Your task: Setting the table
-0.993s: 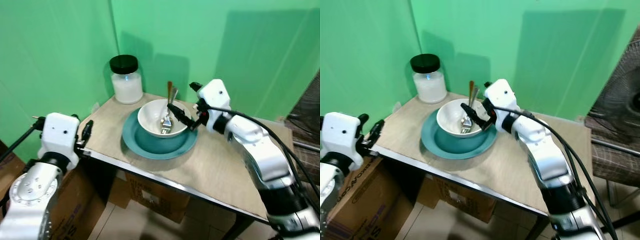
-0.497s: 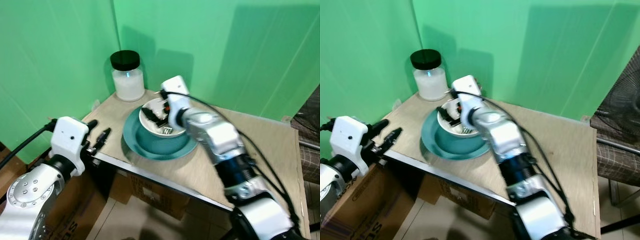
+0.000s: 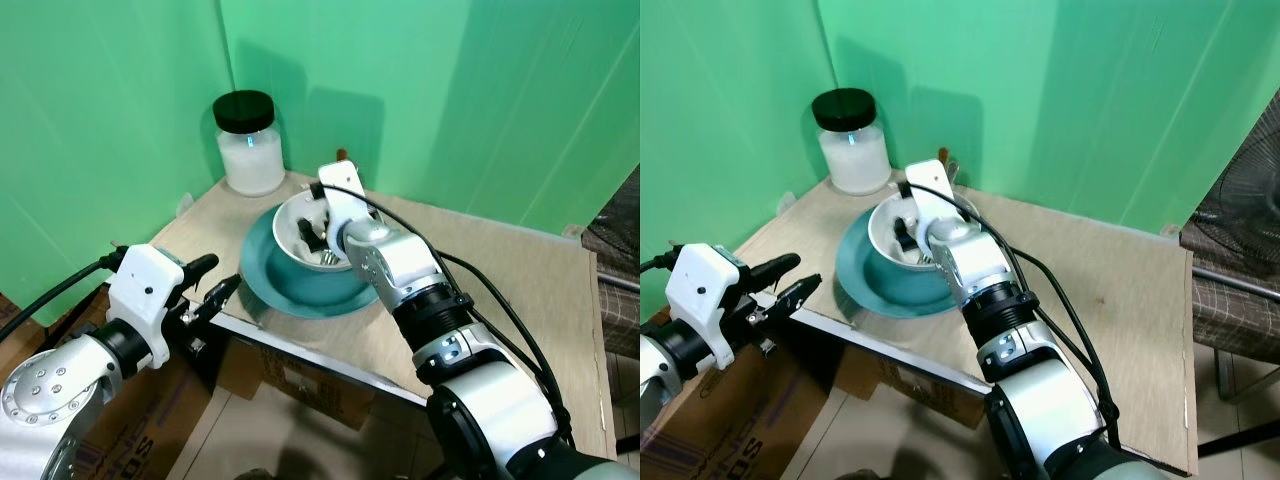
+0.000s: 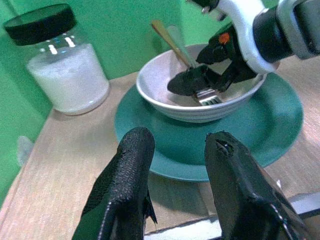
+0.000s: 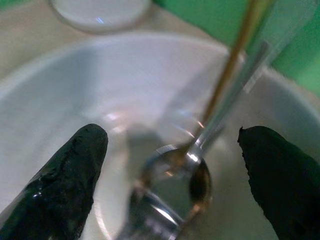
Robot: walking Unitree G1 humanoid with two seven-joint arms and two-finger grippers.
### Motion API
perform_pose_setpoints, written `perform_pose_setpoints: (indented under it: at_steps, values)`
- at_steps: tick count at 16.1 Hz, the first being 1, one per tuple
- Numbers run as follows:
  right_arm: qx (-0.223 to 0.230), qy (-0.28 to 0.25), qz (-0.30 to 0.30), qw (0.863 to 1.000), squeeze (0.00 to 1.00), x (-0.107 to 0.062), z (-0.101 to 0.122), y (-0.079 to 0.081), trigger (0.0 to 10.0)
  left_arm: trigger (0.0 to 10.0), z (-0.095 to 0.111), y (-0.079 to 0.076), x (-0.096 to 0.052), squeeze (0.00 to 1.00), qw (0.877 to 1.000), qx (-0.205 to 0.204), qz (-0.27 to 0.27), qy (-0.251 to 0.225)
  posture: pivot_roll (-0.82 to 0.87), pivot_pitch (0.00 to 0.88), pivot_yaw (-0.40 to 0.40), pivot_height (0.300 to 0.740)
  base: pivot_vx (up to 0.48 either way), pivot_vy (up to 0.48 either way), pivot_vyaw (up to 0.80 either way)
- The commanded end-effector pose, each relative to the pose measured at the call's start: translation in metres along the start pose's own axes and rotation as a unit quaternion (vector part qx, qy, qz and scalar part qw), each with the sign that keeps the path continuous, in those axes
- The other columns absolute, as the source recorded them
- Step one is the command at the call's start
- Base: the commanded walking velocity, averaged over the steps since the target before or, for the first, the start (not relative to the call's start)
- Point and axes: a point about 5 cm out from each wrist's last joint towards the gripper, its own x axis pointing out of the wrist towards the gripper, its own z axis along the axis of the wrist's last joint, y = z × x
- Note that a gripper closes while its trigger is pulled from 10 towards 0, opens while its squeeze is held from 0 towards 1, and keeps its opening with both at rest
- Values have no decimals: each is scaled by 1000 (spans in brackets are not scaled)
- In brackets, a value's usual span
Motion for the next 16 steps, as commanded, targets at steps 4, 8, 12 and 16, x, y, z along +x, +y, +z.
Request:
perform_pose_setpoints:
  at_steps: [4,8,12,16]
  values:
    - [18,-12,-23,999,0,5,6,5,2941,10000,4,-3,-3,0,1000,7,-18,-2,16,77,56,740,0,0,0]
    - [48,-32,-19,998,0,7,11,9,0,10000,3,-4,-3,0,1000,8,-29,1,20,79,61,740,0,0,0]
    - [50,-37,-17,998,0,8,11,10,0,10000,3,-3,-3,0,999,11,-32,2,21,71,61,740,0,0,0]
    - [50,-39,-16,998,0,8,10,10,431,10000,2,-4,-3,0,999,11,-37,2,20,60,67,740,0,0,0]
